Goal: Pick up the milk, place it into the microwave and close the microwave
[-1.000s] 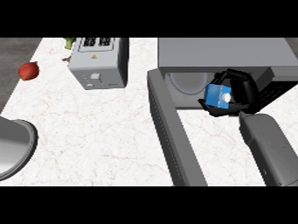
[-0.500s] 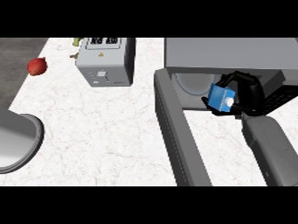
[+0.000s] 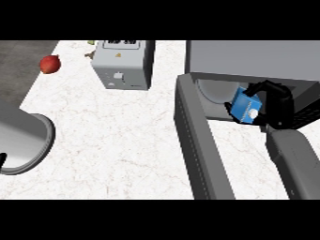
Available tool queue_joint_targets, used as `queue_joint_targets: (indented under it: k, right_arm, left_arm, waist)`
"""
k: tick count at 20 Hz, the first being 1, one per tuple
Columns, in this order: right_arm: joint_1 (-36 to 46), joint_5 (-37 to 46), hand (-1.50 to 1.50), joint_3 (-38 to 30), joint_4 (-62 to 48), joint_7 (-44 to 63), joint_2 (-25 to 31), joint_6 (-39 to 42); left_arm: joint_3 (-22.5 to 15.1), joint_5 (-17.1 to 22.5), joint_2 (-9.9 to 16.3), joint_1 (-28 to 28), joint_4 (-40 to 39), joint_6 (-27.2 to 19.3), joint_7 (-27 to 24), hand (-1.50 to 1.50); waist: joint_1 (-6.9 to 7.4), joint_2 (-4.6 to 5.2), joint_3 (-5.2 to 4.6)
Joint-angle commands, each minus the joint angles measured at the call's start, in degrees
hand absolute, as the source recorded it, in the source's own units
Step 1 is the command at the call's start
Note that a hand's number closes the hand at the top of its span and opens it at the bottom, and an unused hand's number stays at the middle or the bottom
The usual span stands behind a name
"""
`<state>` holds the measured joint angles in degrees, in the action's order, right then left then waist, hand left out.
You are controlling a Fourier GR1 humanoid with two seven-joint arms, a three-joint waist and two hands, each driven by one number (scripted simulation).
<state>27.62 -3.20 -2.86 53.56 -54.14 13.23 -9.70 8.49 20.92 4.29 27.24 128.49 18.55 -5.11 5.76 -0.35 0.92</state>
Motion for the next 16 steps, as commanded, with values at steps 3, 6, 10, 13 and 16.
queue_joint_targets:
  k: [3, 6, 10, 13, 16]
  right_arm:
    - [8.91, 2.7, 1.5, -1.2, -7.86, 11.03, -2.14, -9.73]
    - [7.44, 5.11, 1.5, -1.53, -6.67, 8.94, -0.89, -13.38]
    - [5.41, 9.27, -1.5, -1.07, -4.71, 6.56, 0.11, -17.51]
    - [3.91, 11.03, -1.5, -1.13, -4.05, 5.77, -0.03, -18.98]
    - [3.07, 11.62, -1.5, -2.22, -3.33, 5.96, -0.18, -20.45]
  left_arm:
    - [-0.16, -1.73, 1.14, -1.56, -0.88, 0.21, 0.45, -1.5]
    - [-0.04, -2.08, 1.54, -1.88, 0.01, 0.14, 0.69, -1.5]
    - [-1.08, -3.38, 2.2, -2.7, -0.34, 0.49, 1.45, -1.5]
    - [-1.52, -3.74, 2.07, -4.01, -1.06, 0.37, 1.24, -1.5]
    - [-1.21, -4.36, 2.73, -4.47, -1.41, 0.67, 1.12, -1.5]
  waist:
    - [5.59, 3.72, -1.07]
    - [6.86, 3.72, -1.13]
    - [7.79, 4.22, -1.18]
    - [8.43, 4.78, -1.18]
    - [9.13, 4.64, -1.19]
